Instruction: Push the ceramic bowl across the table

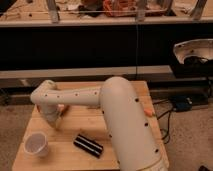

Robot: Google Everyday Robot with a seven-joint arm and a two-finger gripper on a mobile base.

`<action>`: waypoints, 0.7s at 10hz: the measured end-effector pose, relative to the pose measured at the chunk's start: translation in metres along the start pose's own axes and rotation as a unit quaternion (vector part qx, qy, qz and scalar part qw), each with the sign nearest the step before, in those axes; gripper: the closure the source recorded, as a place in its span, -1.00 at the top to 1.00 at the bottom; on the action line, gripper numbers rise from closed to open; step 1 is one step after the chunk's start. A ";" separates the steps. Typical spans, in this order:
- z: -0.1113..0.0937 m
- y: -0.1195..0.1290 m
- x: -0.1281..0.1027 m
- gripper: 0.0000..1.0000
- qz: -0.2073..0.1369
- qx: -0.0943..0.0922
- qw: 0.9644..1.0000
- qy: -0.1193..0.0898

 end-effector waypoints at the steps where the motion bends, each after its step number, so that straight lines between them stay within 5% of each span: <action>1: 0.001 0.004 0.001 -0.92 0.002 -0.001 1.000 -0.001; 7: 0.008 0.008 -0.005 -0.92 -0.001 0.008 1.000 -0.014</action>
